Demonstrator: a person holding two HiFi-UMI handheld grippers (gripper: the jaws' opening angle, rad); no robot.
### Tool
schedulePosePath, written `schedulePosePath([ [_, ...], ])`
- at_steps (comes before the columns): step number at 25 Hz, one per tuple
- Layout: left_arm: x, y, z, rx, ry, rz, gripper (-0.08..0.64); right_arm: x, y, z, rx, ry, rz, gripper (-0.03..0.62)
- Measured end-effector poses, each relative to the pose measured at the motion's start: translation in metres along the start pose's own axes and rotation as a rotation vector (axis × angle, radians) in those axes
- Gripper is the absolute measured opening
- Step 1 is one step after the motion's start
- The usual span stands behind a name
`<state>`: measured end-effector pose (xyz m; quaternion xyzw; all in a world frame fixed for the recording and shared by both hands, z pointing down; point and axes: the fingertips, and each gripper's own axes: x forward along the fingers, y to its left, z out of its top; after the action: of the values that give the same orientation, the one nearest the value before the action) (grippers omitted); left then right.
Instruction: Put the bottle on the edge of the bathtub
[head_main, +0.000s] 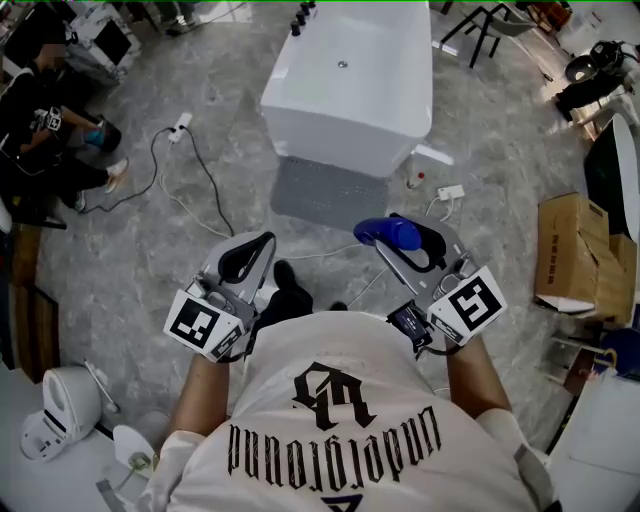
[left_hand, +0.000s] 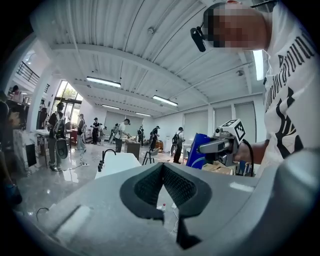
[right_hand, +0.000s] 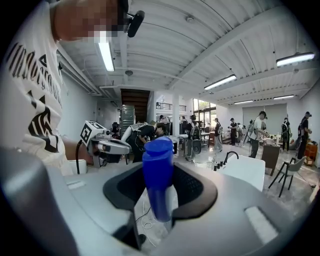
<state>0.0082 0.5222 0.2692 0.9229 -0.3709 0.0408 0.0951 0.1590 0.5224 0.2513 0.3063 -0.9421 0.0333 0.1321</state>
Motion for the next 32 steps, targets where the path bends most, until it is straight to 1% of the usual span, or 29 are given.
schedulePosePath([
  [3,-0.001,0.036,0.005,0.001,-0.008,0.008,0.008,0.037,-0.008,0.012,-0.010,-0.004,0.010,0.155],
  [7,-0.003,0.092,0.021,0.014,-0.018,0.008,0.008,0.093,-0.016,0.033,-0.018,-0.005,0.015,0.155],
  [11,-0.014,0.142,0.036,0.028,-0.029,0.000,0.008,0.145,-0.016,0.053,-0.028,-0.009,0.019,0.155],
  [14,-0.022,0.171,0.043,0.040,-0.031,-0.008,0.008,0.176,-0.013,0.068,-0.024,-0.016,0.017,0.155],
  [18,-0.025,0.195,0.047,0.035,-0.034,-0.015,0.008,0.203,-0.017,0.072,-0.032,-0.004,0.020,0.155],
  [23,-0.021,0.219,0.046,0.017,-0.040,0.006,0.008,0.223,-0.033,0.073,-0.027,0.002,0.021,0.155],
  [27,-0.014,0.237,0.042,0.012,-0.027,0.034,0.008,0.244,-0.053,0.071,-0.016,-0.005,0.036,0.155],
  [32,0.004,0.268,0.045,0.005,-0.017,0.086,0.008,0.275,-0.087,0.075,-0.013,-0.021,0.071,0.155],
])
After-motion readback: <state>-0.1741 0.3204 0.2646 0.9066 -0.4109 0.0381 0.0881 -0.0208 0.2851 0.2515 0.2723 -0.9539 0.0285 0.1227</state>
